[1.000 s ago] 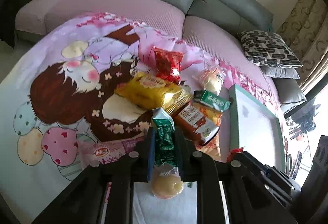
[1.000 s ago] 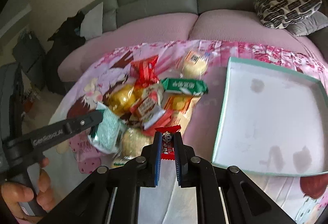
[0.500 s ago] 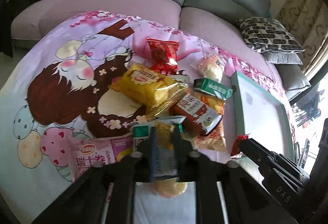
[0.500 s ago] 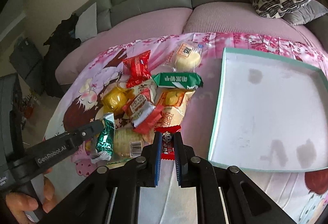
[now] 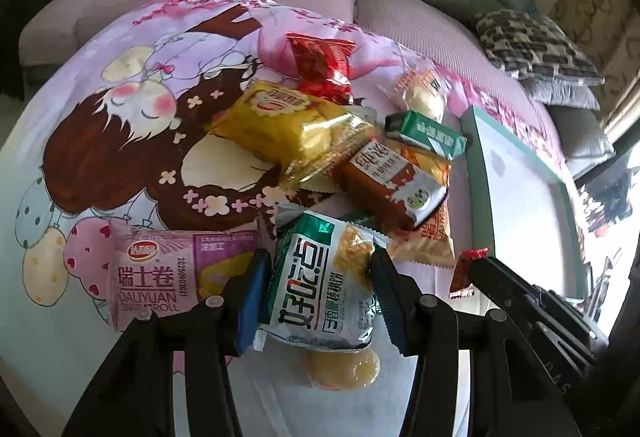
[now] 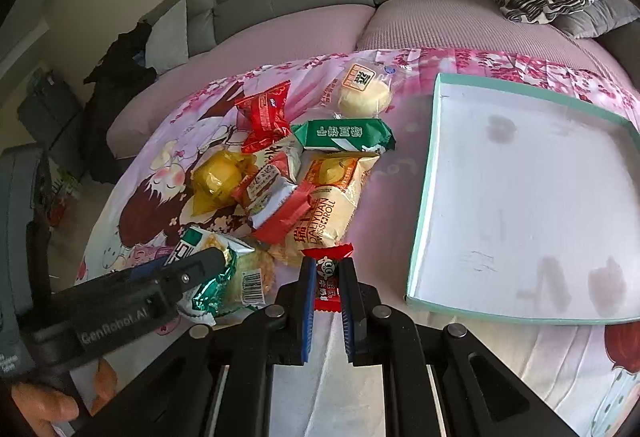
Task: Organize snacks
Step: 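Carry the red candy with the right gripper while the left carries the snack bag to the tray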
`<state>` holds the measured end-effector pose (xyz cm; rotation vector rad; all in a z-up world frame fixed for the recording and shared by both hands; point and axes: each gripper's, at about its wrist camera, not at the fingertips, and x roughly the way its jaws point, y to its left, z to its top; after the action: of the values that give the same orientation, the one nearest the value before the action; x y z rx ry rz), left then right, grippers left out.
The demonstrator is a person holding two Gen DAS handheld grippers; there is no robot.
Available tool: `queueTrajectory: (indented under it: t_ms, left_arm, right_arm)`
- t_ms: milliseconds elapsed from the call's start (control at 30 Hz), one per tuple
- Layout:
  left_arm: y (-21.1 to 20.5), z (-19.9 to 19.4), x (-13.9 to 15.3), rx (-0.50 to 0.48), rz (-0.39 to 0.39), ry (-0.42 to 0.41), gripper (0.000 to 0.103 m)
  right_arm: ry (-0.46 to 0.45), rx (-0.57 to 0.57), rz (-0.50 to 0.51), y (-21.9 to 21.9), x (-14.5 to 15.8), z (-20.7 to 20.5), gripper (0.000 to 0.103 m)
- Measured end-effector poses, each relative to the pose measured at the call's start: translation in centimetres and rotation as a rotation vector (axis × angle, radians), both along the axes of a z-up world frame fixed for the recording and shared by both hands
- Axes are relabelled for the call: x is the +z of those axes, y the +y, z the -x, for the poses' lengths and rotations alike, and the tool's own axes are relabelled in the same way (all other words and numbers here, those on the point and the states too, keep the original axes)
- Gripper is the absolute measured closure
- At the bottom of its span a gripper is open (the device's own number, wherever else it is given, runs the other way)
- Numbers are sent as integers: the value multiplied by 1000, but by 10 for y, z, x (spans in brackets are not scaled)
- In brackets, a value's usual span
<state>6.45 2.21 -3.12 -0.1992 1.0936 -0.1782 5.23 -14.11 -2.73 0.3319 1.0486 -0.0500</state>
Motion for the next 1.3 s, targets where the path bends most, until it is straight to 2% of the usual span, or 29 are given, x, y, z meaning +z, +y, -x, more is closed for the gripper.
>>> queueTrajectory:
  t_ms: [67, 133, 233, 367, 400, 533, 633, 1033, 1300]
  left_arm:
    - [-6, 1, 0, -11, -20, 1, 47]
    - [-11, 1, -3, -28, -34, 15, 37]
    - [-21, 4, -13, -54, -65, 50, 37]
    - [-35, 11, -16, -73, -139, 32, 37]
    - [-36, 12, -15, -73, -135, 26, 37]
    - [-31, 16, -6, -65, -105, 1, 48]
    - [-28, 18, -2, -56, -102, -10, 51]
    - [-22, 20, 33, -45, -93, -92, 51]
    - [-44, 3, 66, -86, -88, -171, 51]
  right_arm:
    - [3, -3, -3, -1, -1, 0, 90]
    - [3, -4, -3, -2, -1, 1, 90]
    - [7, -4, -2, -2, -2, 2, 90]
    - [17, -9, -4, -3, -5, 3, 90]
    - [19, -11, -6, -4, -5, 3, 90]
    - [20, -12, -6, -4, -6, 3, 90]
    - [20, -7, -8, -4, -6, 3, 90]
    - [-59, -15, -6, -4, 29, 4, 90]
    - [-111, -150, -9, -41, 56, -9, 90]
